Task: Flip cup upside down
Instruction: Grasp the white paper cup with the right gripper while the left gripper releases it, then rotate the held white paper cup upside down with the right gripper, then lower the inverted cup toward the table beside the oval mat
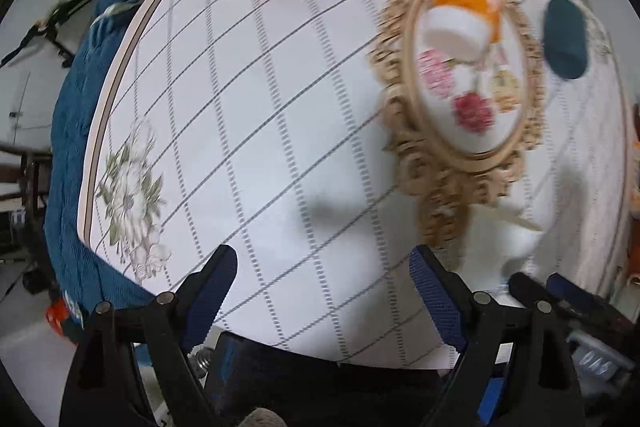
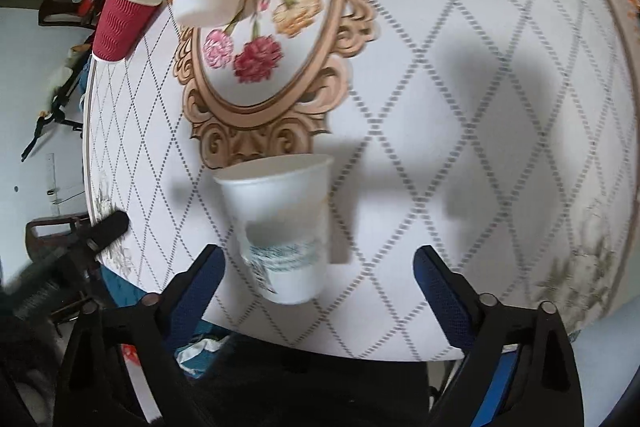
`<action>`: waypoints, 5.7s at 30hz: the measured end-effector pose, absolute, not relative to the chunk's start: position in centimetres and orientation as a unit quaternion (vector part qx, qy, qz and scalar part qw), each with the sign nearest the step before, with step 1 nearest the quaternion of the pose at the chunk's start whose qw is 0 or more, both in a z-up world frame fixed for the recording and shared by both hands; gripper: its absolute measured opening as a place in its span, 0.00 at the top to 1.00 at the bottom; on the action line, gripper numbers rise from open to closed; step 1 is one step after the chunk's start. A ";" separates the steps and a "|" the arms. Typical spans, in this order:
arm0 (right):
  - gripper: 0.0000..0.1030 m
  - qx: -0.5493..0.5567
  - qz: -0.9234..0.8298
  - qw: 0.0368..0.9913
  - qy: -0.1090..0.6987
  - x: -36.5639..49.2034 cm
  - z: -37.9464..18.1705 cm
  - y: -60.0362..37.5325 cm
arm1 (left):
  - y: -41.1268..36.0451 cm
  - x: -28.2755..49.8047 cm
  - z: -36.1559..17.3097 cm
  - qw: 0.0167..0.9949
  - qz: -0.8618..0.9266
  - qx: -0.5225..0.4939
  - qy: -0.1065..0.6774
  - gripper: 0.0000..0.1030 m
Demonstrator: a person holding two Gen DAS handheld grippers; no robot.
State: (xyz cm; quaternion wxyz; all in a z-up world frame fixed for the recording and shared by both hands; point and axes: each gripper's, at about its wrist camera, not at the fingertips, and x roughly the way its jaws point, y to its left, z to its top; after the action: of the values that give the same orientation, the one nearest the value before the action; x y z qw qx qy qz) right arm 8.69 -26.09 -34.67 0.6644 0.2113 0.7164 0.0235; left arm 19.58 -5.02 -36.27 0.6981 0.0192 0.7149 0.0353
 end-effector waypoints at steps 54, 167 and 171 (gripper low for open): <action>0.12 -0.900 0.407 0.117 0.099 -7.6 -40.4 -14.3 | -0.2 17.4 -46.4 0.660 -0.035 0.024 0.750 0.00; 0.40 -0.028 0.138 0.557 0.818 24.1 -39.5 -30.1 | -6.0 18.0 -39.8 0.676 -0.040 0.087 0.731 0.00; 0.40 -0.019 0.124 0.614 0.779 23.6 -36.3 -31.9 | -6.3 18.9 -39.1 0.676 -0.035 0.076 0.732 0.00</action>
State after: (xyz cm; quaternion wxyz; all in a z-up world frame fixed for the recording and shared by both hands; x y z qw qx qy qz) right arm 23.55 -31.93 -36.26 0.6141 -0.0187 0.7792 0.1243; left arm 18.86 -6.31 -39.07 0.6760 0.0762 0.7321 -0.0353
